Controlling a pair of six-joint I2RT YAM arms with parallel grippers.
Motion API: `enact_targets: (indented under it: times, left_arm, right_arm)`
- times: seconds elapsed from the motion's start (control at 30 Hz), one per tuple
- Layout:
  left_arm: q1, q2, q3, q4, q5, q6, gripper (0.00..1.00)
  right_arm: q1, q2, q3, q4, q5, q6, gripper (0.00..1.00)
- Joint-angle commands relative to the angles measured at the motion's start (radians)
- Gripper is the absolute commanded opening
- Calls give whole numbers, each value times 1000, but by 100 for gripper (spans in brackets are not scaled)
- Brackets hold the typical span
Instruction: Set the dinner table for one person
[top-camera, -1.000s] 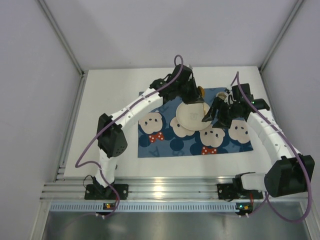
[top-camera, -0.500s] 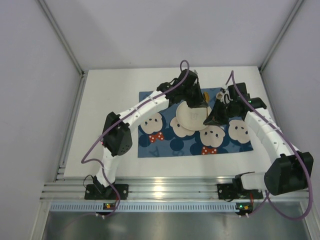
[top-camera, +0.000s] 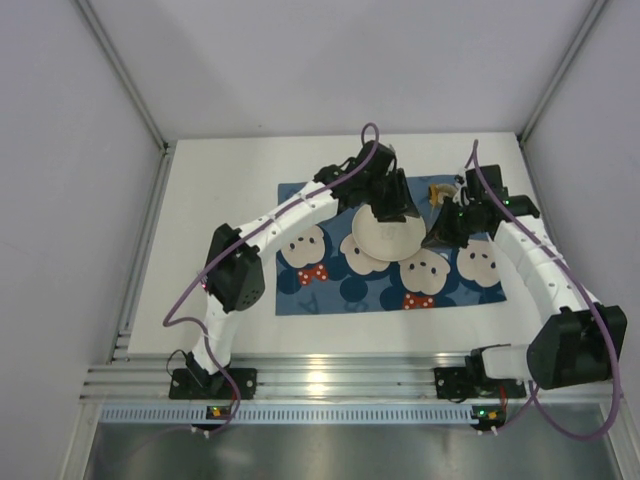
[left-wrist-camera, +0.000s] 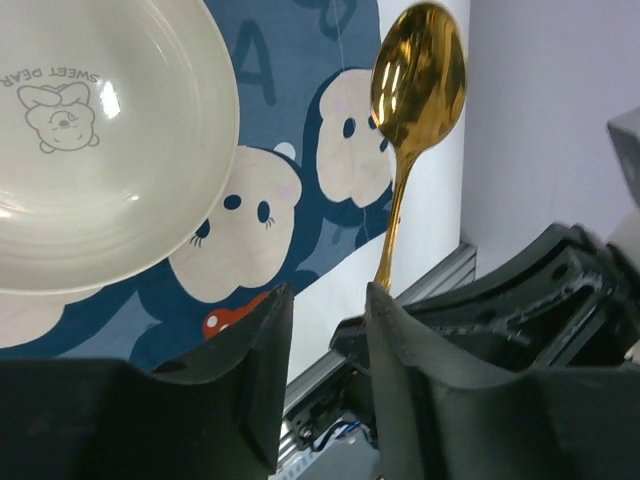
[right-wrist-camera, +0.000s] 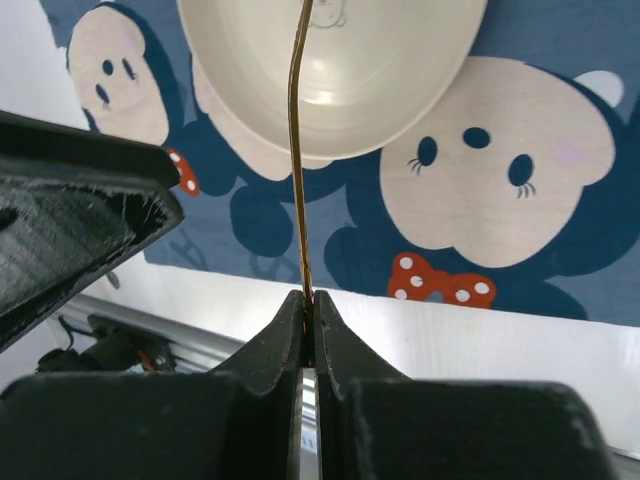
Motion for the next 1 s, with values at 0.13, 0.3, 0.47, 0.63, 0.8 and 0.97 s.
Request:
enact_targets:
  times: [0.13, 0.3, 0.47, 0.63, 0.8, 0.97]
  left_arm:
    - [5, -90, -88, -46, 4, 55, 51]
    - [41, -214, -233, -77, -76, 87, 51]
    - [97, -388, -460, -63, -111, 69, 49]
    - [123, -512, -614, -54, -148, 61, 49]
    - [160, -618, -700, -62, -168, 61, 48]
    - [196, -690, -766, -69, -199, 60, 47]
  right_arm:
    - [-33, 27, 13, -9, 162, -101, 0]
    - [-56, 124, 21, -7, 195, -141, 0]
    - [-61, 245, 99, -27, 218, -175, 0]
    - [-60, 374, 169, -57, 247, -199, 0]
    - [-58, 438, 167, -57, 267, -215, 0]
    - [-43, 485, 139, -55, 284, -218, 0]
